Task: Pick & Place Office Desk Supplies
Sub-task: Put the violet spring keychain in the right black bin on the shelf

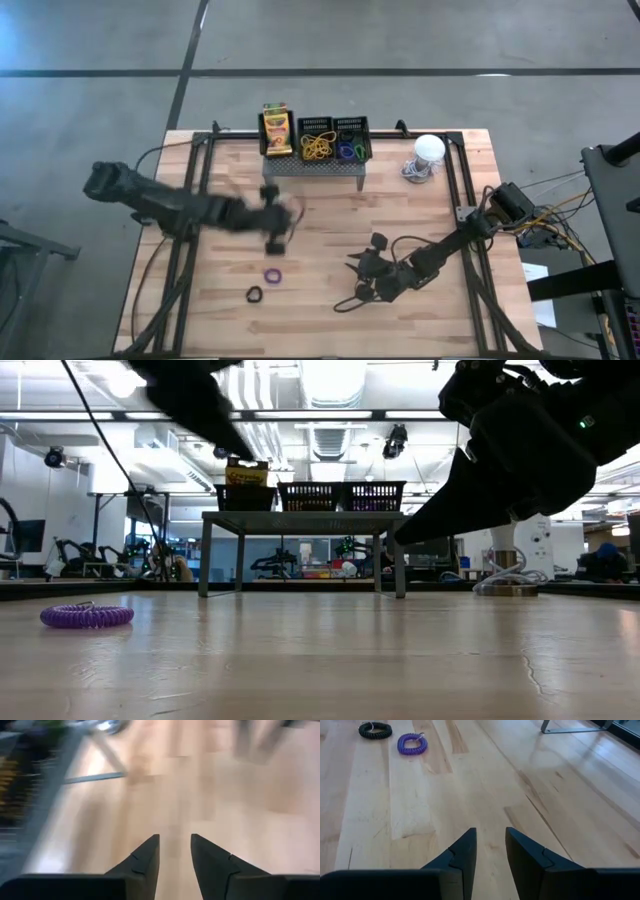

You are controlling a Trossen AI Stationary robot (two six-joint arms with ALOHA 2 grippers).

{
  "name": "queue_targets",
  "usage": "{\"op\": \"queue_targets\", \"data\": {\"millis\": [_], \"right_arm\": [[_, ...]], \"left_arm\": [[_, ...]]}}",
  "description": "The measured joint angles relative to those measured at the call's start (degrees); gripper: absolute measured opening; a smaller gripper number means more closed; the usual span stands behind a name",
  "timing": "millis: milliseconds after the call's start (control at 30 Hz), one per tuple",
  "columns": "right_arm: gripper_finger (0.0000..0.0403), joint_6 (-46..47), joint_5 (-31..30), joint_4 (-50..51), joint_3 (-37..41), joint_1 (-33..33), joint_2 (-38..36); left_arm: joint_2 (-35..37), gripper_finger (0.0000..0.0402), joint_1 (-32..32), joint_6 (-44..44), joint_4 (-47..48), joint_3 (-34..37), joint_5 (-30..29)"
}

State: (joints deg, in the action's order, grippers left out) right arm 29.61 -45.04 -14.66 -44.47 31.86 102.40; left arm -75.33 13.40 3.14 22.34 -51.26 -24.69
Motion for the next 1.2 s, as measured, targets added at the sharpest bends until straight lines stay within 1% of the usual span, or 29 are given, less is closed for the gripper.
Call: {"op": "queue_targets", "data": {"millis": [100, 200, 300, 400, 467, 633, 700, 767, 900, 1000, 1100, 1200], "right_arm": [[0.0099, -0.2, -0.1, -1.3, 0.0, 0.0, 0.0], [0.0102, -0.2, -0.2, -1.6, 0.0, 0.0, 0.0], [0.0103, -0.2, -0.2, -2.3, 0.0, 0.0, 0.0], [0.0099, -0.2, -0.2, -2.4, 0.0, -0.1, 0.0], [0.0097, -0.2, -0.2, -2.4, 0.0, -0.2, 0.0], [0.0093, -0.2, -0.2, -2.4, 0.0, -0.9, 0.1], [0.0095, -0.2, -0.2, -2.4, 0.0, -1.2, 0.1], [0.0096, -0.2, -0.2, -2.4, 0.0, -1.4, 0.1], [0.0098, -0.2, -0.2, -2.4, 0.0, -1.6, 0.1], [0.0094, -0.2, -0.2, -2.4, 0.0, -1.6, 0.1], [0.0090, -0.2, -0.1, -2.3, 0.0, -1.6, 0.1], [0.0087, -0.2, -0.1, -2.3, 0.0, -1.6, 0.1]], "left_arm": [[1.6, 0.0112, 10.1, 3.5, -8.3, 8.9, -2.8], [2.0, 0.0112, 18.6, 7.5, -15.2, 15.9, -5.0], [2.1, 0.0112, 25.2, 12.5, -22.8, 21.8, -6.3], [2.1, 0.0112, 28.8, 15.1, -30.9, 27.4, -6.3], [2.1, 0.0112, 29.8, 16.3, -35.9, 31.0, -6.4], [2.1, 0.0112, 29.4, 18.3, -45.2, 38.2, -6.5], [2.1, 0.0118, 28.7, 18.3, -49.0, 40.4, -6.4], [2.1, 0.0132, 27.9, 18.4, -51.9, 41.9, -6.3], [1.9, 0.0173, 26.2, 19.6, -52.4, 42.5, -5.7], [0.6, 0.0196, 25.0, 21.3, -51.0, 41.3, -3.9], [-2.2, 0.0200, 24.3, 21.6, -47.2, 38.4, -1.1], [-6.1, 0.0191, 23.7, 22.0, -43.1, 34.9, 2.4]]}}
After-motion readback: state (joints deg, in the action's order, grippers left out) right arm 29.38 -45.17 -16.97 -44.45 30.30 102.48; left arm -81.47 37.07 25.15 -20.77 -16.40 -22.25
